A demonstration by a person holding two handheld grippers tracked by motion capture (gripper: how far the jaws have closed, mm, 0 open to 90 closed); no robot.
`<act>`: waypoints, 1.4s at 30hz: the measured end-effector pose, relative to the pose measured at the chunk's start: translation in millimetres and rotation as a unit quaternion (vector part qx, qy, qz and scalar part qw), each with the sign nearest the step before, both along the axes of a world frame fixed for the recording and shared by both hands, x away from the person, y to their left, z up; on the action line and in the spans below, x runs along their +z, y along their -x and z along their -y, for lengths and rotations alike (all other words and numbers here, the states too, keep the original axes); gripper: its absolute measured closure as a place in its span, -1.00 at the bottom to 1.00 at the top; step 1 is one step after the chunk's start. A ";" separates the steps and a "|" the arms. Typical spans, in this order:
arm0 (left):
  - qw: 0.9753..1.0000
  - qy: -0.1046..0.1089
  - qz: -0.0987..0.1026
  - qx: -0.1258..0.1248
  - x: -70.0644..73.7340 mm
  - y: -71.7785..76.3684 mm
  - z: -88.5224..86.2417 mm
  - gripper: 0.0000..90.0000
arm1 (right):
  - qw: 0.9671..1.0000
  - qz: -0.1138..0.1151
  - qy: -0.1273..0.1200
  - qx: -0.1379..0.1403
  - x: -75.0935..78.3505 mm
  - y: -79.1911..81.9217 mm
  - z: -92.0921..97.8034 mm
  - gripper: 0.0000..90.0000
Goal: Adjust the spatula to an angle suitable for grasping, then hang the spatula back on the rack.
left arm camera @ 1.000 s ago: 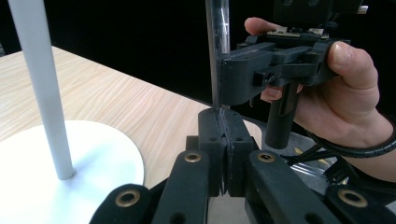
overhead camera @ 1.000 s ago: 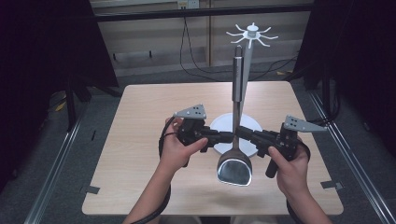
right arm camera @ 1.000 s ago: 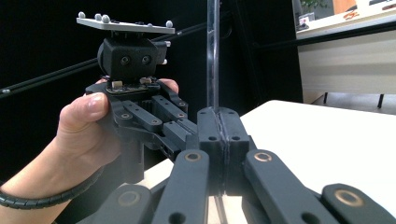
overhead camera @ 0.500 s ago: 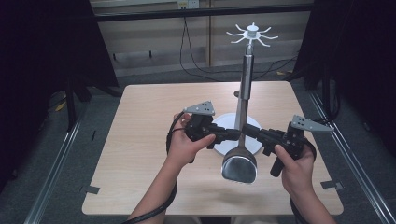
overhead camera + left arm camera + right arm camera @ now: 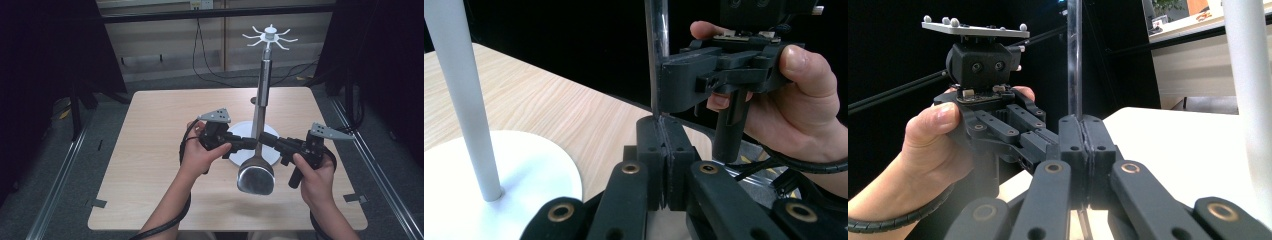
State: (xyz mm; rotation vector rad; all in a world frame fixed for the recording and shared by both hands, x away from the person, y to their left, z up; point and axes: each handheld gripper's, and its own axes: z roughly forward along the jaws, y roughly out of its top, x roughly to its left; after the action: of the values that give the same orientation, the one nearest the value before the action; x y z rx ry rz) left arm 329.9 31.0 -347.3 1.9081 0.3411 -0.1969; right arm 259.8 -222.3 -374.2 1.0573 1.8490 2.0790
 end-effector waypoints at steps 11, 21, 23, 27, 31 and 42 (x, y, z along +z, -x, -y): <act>1.000 0.001 0.002 0.006 -5.4 -5.3 3.1 0.99 | 1.000 -0.009 -0.005 -0.004 -5.8 -7.1 1.5 0.90; 1.000 -0.003 0.012 0.009 -6.3 -9.2 3.8 0.99 | 1.000 -0.015 -0.005 -0.001 -7.3 -13.3 2.2 0.86; 1.000 -0.001 0.013 0.011 -7.6 -10.2 3.4 0.98 | 1.000 -0.012 -0.004 -0.002 -8.0 -14.4 1.2 0.86; 1.000 0.000 0.010 0.015 -8.9 -11.3 3.4 0.98 | 1.000 -0.013 -0.002 -0.003 -8.9 -16.4 1.3 0.85; 1.000 0.004 0.010 0.016 -9.7 -11.9 5.2 0.97 | 1.000 -0.015 -0.006 0.001 -9.3 -17.9 2.7 0.78; 1.000 0.008 0.005 0.020 -12.0 -18.5 7.2 0.92 | 1.000 -0.008 0.022 -0.006 -4.6 -22.4 3.4 0.74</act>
State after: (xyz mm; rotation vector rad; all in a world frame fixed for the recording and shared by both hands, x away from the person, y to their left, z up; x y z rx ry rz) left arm 348.4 23.8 -359.3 1.8835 0.3693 -0.1637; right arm 282.1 -225.6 -378.7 1.0746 1.8813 2.0206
